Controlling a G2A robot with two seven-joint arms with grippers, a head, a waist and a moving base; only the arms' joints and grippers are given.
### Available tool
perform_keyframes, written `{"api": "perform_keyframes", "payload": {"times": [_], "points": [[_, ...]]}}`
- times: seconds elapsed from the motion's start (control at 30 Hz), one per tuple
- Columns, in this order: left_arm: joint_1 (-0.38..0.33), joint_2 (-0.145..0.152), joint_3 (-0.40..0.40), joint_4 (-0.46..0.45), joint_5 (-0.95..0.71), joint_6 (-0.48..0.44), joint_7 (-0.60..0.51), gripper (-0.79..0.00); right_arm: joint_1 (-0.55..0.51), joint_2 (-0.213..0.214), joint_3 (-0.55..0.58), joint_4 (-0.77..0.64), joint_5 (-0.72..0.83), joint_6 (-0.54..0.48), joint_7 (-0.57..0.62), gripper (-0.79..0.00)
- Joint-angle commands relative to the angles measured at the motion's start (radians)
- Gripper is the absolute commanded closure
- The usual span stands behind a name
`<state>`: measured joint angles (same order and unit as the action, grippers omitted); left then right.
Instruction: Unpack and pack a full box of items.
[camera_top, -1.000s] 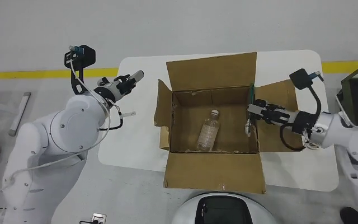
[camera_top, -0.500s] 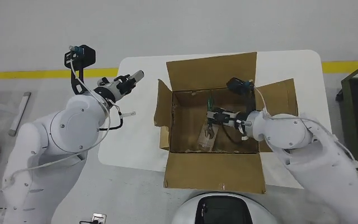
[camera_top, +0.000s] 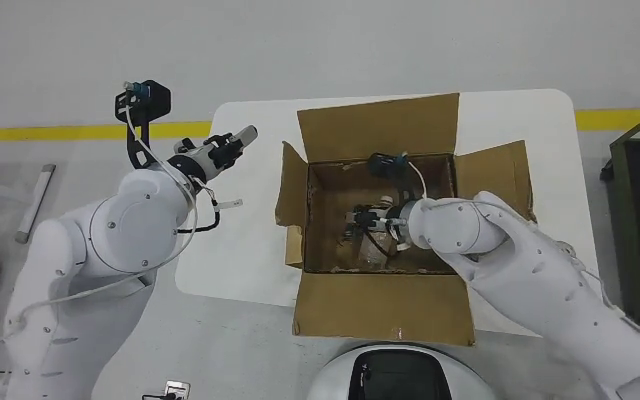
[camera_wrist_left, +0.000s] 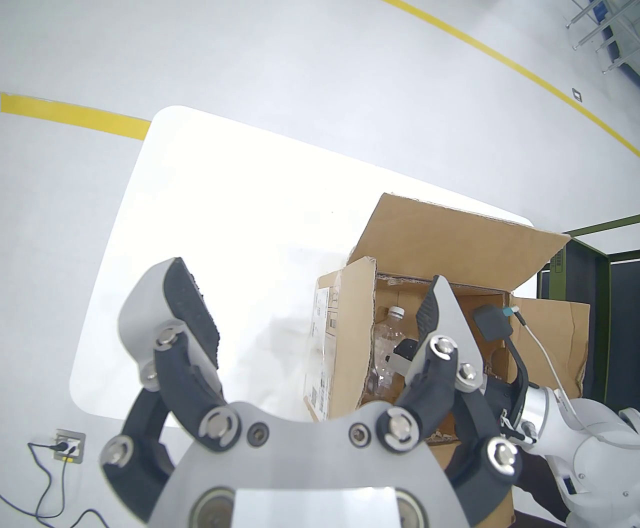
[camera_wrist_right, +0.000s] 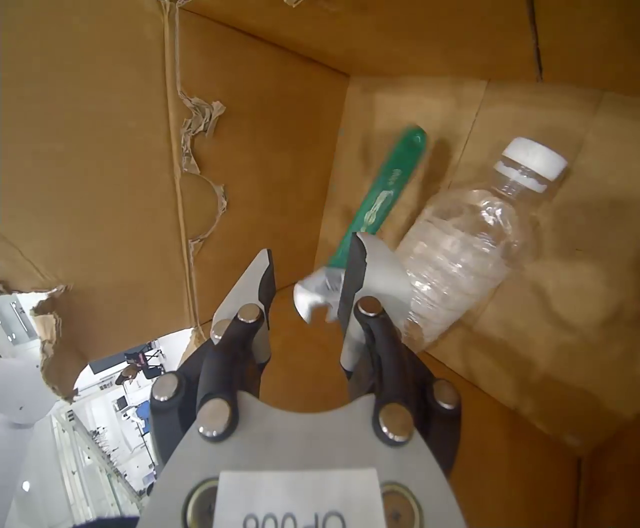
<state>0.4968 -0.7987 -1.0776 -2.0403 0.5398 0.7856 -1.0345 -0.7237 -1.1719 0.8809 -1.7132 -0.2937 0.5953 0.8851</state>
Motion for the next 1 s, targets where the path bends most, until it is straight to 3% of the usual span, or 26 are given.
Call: {"api": "perform_keyframes", "payload": {"times": [0.0, 0.17, 0.33, 0.37, 0.43, 0.47, 0.53, 0.6, 0.67, 0.7, 0.77, 0.8, 0.97], "points": [[0.000, 0.000, 0.000, 0.000, 0.000, 0.000, 0.000, -0.785, 0.004, 0.000, 0.004, 0.007, 0.005, -0.011, 0.011, -0.326], [0.000, 0.000, 0.000, 0.000, 0.000, 0.000, 0.000, -0.785, -0.022, 0.018, 0.069, -0.060, -0.012, -0.057, 0.046, -0.339], [0.000, 0.000, 0.000, 0.000, 0.000, 0.000, 0.000, -0.785, -0.130, 0.075, 0.284, -0.266, -0.098, -0.146, 0.158, -0.379], [0.000, 0.000, 0.000, 0.000, 0.000, 0.000, 0.000, -0.785, -0.159, 0.089, 0.343, -0.310, -0.133, -0.167, 0.189, -0.456], [0.000, 0.000, 0.000, 0.000, 0.000, 0.000, 0.000, -0.785, -0.222, 0.116, 0.474, -0.387, -0.217, -0.205, 0.258, -0.690], [0.000, 0.000, 0.000, 0.000, 0.000, 0.000, 0.000, -0.785, -0.256, 0.128, 0.538, -0.417, -0.258, -0.224, 0.292, -0.717], [0.000, 0.000, 0.000, 0.000, 0.000, 0.000, 0.000, -0.785, -0.317, 0.150, 0.669, -0.466, -0.369, -0.266, 0.359, -0.711], [0.000, 0.000, 0.000, 0.000, 0.000, 0.000, 0.000, -0.785, -0.389, 0.165, 0.801, -0.498, -0.437, -0.281, 0.411, -0.653], [0.000, 0.000, 0.000, 0.000, 0.000, 0.000, 0.000, -0.785, -0.452, 0.176, 0.908, -0.517, -0.503, -0.322, 0.462, -0.662], [0.000, 0.000, 0.000, 0.000, 0.000, 0.000, 0.000, -0.785, -0.482, 0.181, 0.949, -0.515, -0.538, -0.342, 0.481, -0.705], [0.000, 0.000, 0.000, 0.000, 0.000, 0.000, 0.000, -0.785, -0.540, 0.189, 0.993, -0.505, -0.598, -0.408, 0.531, -0.708], [0.000, 0.000, 0.000, 0.000, 0.000, 0.000, 0.000, -0.785, -0.558, 0.190, 1.004, -0.494, -0.600, -0.431, 0.539, -0.767], [0.000, 0.000, 0.000, 0.000, 0.000, 0.000, 0.000, -0.785, -0.604, 0.201, 0.972, -0.373, -0.674, -0.516, 0.612, -0.680]]}}
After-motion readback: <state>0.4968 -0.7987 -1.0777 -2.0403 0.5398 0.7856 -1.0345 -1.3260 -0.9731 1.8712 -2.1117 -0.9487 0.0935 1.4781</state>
